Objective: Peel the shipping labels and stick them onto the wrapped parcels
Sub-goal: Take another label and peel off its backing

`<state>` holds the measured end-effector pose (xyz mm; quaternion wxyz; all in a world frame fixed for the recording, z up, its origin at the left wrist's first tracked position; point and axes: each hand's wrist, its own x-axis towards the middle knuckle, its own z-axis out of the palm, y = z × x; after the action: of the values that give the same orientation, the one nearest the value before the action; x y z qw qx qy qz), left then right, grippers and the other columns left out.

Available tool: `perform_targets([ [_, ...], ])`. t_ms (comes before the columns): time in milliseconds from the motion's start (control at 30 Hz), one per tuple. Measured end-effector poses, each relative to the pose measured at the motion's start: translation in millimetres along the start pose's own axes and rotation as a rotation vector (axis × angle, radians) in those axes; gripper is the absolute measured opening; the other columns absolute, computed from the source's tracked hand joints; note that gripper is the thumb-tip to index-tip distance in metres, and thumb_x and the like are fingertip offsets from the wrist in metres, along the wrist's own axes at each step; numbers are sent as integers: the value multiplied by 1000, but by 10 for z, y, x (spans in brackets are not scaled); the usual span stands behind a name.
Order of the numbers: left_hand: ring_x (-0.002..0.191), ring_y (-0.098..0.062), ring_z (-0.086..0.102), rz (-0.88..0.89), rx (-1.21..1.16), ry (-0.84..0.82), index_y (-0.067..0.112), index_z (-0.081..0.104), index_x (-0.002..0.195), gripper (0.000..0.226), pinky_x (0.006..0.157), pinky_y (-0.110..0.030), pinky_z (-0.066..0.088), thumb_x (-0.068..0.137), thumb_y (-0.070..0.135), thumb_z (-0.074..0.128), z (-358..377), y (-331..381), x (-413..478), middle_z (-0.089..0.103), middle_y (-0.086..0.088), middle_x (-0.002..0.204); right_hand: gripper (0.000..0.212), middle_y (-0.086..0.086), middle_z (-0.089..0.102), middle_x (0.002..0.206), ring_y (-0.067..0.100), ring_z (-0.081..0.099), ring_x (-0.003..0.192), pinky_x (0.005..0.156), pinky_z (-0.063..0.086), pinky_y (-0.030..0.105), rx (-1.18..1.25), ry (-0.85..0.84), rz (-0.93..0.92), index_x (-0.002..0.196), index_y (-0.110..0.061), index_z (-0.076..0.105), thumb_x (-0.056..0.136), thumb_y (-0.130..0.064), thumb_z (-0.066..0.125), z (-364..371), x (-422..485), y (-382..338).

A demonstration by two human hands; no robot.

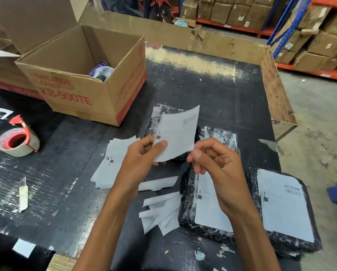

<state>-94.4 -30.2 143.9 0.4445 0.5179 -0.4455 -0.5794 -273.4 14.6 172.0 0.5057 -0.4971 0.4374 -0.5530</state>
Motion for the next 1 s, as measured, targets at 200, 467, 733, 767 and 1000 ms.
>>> perform_targets([
  [200, 116, -12, 62, 320, 203, 93, 29, 63, 128, 30, 96, -30, 50, 99, 24, 63, 140, -20, -172, 69, 8, 121, 4, -10, 66, 77, 9, 57, 69, 69, 49, 20, -82, 19, -68, 86, -19, 71, 87, -15, 70, 41, -4, -54],
  [467, 108, -23, 67, 464, 181, -54, 30, 78, 106, 21, 92, -34, 52, 99, 24, 59, 156, 81, -337, 78, 10, 101, 4, -9, 64, 74, 14, 52, 61, 58, 42, 28, -389, 91, -190, 89, -19, 74, 91, -15, 72, 83, -43, -66],
  [733, 93, -17, 69, 492, 205, -29, 32, 79, 94, 13, 81, -22, 52, 92, 30, 67, 152, 89, -337, 78, 15, 90, 8, -10, 58, 74, 14, 51, 61, 61, 34, 13, -701, 114, -349, 87, -18, 72, 90, -11, 74, 105, -84, -76],
  [767, 90, -15, 70, 480, 191, -17, 30, 79, 92, 11, 78, -19, 51, 92, 29, 68, 153, 90, -334, 78, 13, 87, 7, -8, 60, 76, 15, 54, 63, 62, 35, 14, -705, 103, -348, 88, -18, 72, 91, -12, 73, 106, -88, -74],
  [1000, 66, -23, 64, 335, 43, 107, 6, 76, 88, 20, 60, -31, 52, 99, 12, 61, 193, 24, -265, 76, -8, 77, 15, -2, 70, 95, 19, 66, 89, 72, 54, 37, -553, 109, -293, 81, -16, 64, 89, -3, 67, 148, -99, 25],
])
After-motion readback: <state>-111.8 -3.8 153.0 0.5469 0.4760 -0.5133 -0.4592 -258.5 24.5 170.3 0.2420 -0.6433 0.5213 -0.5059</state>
